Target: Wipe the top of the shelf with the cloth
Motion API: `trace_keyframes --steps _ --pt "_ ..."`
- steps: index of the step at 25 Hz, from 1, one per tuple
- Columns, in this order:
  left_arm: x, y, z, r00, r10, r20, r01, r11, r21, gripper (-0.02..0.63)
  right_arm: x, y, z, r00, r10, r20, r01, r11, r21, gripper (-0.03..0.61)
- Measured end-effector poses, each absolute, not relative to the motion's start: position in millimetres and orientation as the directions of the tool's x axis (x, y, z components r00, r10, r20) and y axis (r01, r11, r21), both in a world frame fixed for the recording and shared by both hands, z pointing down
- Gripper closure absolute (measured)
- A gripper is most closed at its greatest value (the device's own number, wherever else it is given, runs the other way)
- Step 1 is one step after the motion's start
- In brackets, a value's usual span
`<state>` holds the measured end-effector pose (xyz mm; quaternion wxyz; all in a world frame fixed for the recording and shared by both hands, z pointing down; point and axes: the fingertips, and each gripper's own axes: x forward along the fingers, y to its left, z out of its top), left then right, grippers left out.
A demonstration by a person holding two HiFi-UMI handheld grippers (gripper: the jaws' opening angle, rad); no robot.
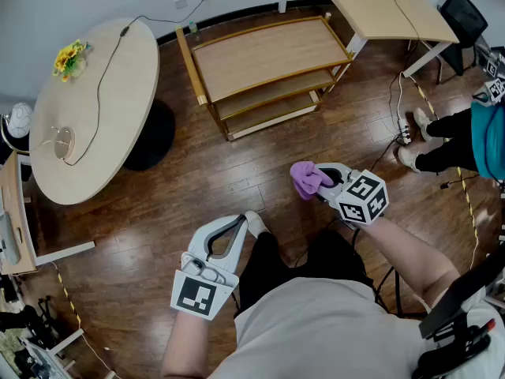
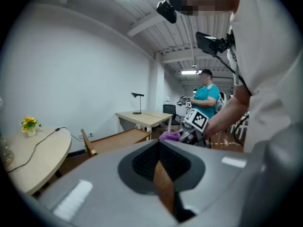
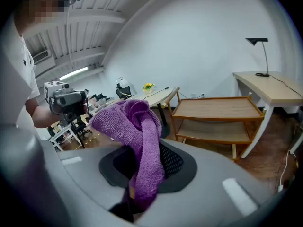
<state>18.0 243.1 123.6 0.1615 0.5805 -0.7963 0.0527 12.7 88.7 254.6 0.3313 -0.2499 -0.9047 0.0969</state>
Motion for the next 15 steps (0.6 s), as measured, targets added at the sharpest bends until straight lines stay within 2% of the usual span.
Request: trace_keyframes --steps 8,11,15 --pt "-25 248 155 -0.322 -0.894 0.312 -0.91 0.383 0.16 0.592 -86 142 321 -0.572 0.591 0.569 0.473 0.804 -0.36 0.499" --pt "-43 241 184 -0.343 -0.879 0.33 -0.893 0.414 0.175 0.592 -123 152 383 -0.528 0.605 0.596 0.488 0.79 -0.37 0.499" --pt "-59 221 252 -0.375 -0.84 0.391 -0.874 0.461 0.153 0.592 -170 156 507 -0.472 0.621 0.627 0.479 0.777 -0.409 0.5"
